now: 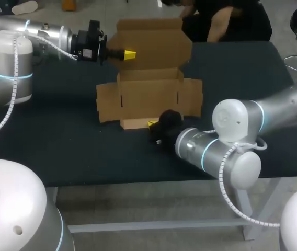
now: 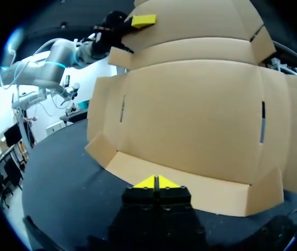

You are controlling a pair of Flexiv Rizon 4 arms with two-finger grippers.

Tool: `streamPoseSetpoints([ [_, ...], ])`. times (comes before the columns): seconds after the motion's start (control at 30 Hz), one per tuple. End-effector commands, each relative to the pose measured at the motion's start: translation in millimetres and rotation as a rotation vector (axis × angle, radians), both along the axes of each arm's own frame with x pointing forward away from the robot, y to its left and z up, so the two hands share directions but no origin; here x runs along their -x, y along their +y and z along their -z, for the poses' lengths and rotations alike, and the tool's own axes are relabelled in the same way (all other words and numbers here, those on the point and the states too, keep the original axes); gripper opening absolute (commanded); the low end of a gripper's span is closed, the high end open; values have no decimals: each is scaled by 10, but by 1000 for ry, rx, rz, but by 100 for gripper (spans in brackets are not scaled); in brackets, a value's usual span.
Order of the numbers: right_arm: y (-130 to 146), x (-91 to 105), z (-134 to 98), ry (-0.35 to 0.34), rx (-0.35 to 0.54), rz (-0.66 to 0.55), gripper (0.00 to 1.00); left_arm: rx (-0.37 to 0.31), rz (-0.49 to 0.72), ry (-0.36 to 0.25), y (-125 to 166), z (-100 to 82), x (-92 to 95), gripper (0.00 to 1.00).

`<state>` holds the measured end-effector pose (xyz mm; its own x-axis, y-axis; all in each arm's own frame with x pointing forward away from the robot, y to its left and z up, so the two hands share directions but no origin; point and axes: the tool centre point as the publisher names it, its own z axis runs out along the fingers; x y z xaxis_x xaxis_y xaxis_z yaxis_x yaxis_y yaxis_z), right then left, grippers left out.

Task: Assemble the packaging by folding the flat box into shape, placing the metal phone stand inside, and closing the box properly

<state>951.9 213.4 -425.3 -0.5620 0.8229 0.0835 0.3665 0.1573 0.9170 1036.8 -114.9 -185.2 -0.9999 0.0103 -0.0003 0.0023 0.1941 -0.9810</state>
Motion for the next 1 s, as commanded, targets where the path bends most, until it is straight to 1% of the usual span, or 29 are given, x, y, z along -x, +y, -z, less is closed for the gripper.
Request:
streamPoseSetpoints([
  [0.03, 27, 18, 28, -13, 20, 48, 0, 1, 15, -6, 24, 41, 53, 0],
  [0.27, 27, 18, 28, -13, 20, 48, 0, 5, 21, -18, 42, 69, 145, 0],
  [0.47, 27, 18, 28, -13, 20, 48, 0, 4, 29, -17, 40, 95, 212, 0],
  [1.0, 27, 18, 28, -13, 20, 48, 0, -1, 45, -12, 56, 141, 464, 0],
])
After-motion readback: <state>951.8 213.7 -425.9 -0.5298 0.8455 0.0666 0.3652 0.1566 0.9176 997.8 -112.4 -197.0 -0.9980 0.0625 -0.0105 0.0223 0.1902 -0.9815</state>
